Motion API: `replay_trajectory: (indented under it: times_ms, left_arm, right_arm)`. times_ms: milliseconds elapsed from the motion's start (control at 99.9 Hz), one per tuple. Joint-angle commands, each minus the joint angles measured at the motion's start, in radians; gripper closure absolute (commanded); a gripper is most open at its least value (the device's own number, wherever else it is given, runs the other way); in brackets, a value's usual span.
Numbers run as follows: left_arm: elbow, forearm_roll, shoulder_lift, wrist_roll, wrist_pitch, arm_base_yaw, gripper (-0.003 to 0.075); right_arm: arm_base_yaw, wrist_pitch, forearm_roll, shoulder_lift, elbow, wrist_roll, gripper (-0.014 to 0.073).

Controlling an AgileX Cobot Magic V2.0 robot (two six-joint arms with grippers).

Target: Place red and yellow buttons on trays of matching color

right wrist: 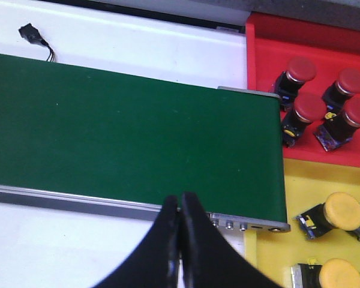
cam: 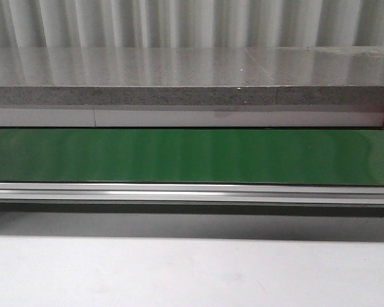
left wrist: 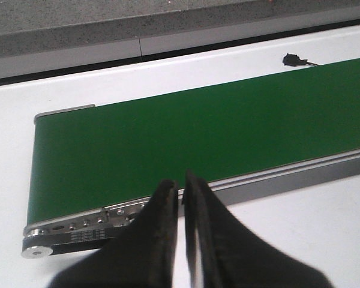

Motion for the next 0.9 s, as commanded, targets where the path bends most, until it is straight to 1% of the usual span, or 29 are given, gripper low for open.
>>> replay_trajectory:
  times_ms: [0, 260, 330, 400, 430, 580, 660, 801, 891]
  left_arm:
    - [-0.028, -0.018, 0.007, 0.001, -0.069, -0.008, 0.0726]
    - [-0.028, -0.018, 0.007, 0.001, -0.069, -0.008, 0.0726]
    - [-0.028, -0.018, 0.007, 0.001, -0.069, -0.008, 0.0726]
    - [-0.028, -0.018, 0.007, 0.001, -0.069, -0.008, 0.0726]
    - [-0.028, -0.018, 0.007, 0.001, -0.069, -0.008, 0.0726]
    - [-0.028, -0.018, 0.007, 0.001, -0.069, -0.008, 0.0726]
    - [-0.028, -0.018, 0.007, 0.001, -0.069, -0.008, 0.0726]
    - [-0.028, -0.018, 0.007, 0.001, -0.069, -0.008, 0.0726]
    - [-0.028, -0.018, 0.007, 0.001, -0.069, -0.008, 0.0726]
  right_arm:
    - [-0.006, -0.095, -0.039, -0.056, 0.027, -0.006, 0.066]
    - [-0.006, -0.176, -0.039, -0.27, 0.204, 0.002, 0.066]
    - [-0.008, -0.227, -0.039, -0.313, 0.264, 0.003, 0.066]
    - [-0.033, -0.302, -0.032, -0.356, 0.327, -0.001, 0.066]
    - [-0.05, -0.349, -0.01, -0.377, 0.361, -0.012, 0.066]
    - [-0.157, -0.557, 0.107, -0.468, 0.499, -0.154, 0.066]
    - [-0.187, -0.641, 0.118, -0.53, 0.569, -0.175, 0.066]
    - [-0.207, -0.681, 0.126, -0.629, 0.677, -0.175, 0.066]
    - [-0.207, -0.685, 0.166, -0.691, 0.73, -0.175, 0.066]
